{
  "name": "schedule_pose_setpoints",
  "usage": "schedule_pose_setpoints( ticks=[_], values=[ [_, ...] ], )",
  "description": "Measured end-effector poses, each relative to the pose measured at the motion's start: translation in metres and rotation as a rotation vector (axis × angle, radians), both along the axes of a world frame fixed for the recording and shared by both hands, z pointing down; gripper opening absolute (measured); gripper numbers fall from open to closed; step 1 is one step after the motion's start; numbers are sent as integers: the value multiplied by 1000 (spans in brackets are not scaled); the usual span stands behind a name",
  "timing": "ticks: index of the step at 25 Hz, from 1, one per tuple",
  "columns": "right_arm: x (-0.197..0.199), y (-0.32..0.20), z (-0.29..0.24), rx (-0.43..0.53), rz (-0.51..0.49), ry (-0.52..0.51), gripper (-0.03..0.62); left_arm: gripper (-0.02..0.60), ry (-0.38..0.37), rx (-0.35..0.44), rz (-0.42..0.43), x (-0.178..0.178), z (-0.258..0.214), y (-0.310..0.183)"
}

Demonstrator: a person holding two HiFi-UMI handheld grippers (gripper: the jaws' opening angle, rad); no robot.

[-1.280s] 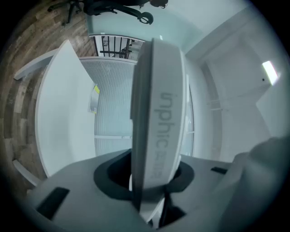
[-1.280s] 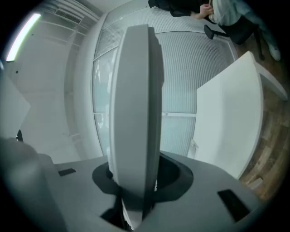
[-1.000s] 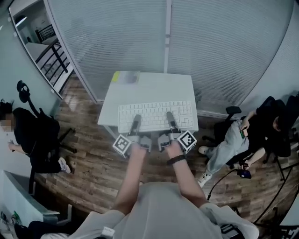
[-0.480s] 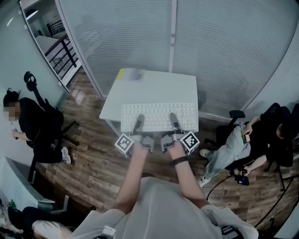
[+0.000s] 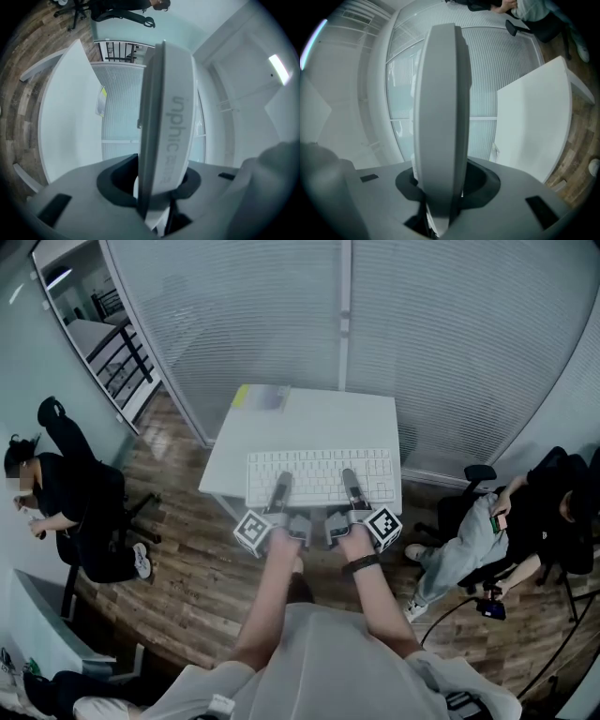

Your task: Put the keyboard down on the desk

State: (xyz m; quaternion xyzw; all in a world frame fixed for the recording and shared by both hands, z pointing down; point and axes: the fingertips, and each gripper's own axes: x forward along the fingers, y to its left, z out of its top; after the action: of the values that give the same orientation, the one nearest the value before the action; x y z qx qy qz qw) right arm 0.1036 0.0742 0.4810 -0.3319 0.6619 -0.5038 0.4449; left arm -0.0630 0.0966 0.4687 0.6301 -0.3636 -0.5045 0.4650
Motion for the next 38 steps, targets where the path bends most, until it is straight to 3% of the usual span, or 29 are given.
schedule_pose_setpoints(
  ticks=[11,19,28,32,38],
  values=[
    [-5,-108,-5,-2,74,-5,129,137,2,-14,78,-6,-4,-121],
    [-38,-170,1,-5,105,-1,129,137,-7,-1,142,-39,2,-193],
    [-50,-210,24,-41,177,-21,129,137,15,-73,191,-50,30,-239],
    [-56,-222,36,-61,184,20,129,137,31,-69,214,-58,39,-255],
    [-39,-240,54,-93,218,28,129,137,33,-111,223,-41,63,-276]
  ],
)
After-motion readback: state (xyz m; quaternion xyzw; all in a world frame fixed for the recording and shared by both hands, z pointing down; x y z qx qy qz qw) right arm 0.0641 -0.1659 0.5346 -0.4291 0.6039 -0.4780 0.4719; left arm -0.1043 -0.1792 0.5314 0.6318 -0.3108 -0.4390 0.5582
